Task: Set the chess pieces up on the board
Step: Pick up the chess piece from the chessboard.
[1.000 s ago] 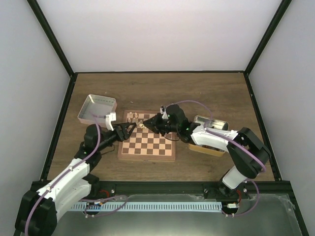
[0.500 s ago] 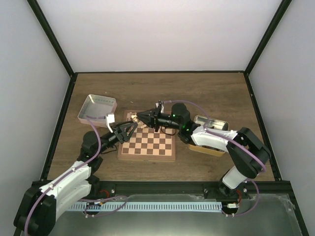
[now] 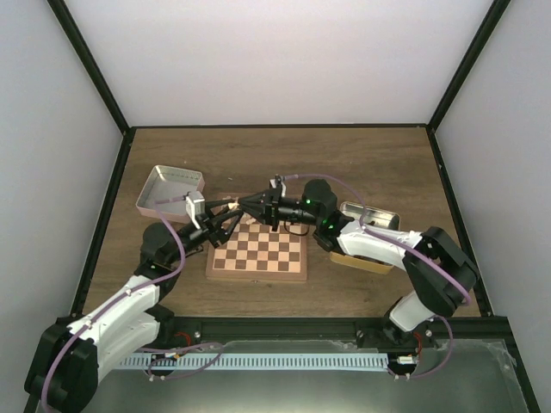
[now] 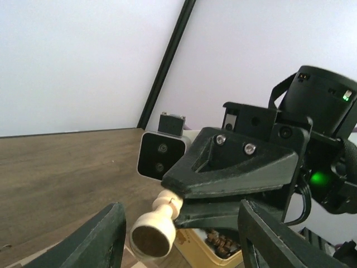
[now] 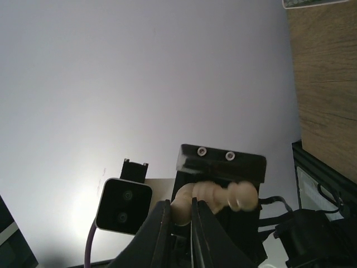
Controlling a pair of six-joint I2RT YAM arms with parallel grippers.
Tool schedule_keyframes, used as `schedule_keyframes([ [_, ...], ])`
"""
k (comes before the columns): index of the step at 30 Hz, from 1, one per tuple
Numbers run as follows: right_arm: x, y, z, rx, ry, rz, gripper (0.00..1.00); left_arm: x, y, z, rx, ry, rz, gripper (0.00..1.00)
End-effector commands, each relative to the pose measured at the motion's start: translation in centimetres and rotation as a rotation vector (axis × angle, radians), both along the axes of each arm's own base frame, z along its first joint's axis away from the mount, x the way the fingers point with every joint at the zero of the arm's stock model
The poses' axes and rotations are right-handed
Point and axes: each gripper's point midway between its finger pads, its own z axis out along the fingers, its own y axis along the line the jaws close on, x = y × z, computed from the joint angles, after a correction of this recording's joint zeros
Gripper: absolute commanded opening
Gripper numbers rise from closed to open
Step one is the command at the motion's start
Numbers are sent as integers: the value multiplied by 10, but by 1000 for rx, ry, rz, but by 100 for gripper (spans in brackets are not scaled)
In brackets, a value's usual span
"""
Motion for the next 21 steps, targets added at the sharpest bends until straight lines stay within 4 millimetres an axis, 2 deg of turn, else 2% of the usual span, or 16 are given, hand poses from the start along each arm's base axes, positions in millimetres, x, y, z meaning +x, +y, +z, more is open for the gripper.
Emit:
schedule_keyframes([
  [1, -5, -1, 35, 40, -69, 24, 6, 2, -4, 6, 75, -107, 4, 59],
  [4, -6, -1, 38, 46, -77, 24, 6, 1, -6, 5, 74, -94, -16, 58],
  [9, -10, -3, 43, 62, -85, 39, 6, -12, -14, 5, 45, -112, -110, 48],
  [21, -15, -10, 47, 72, -95, 37, 6, -9, -9, 5, 36, -125, -63, 28],
])
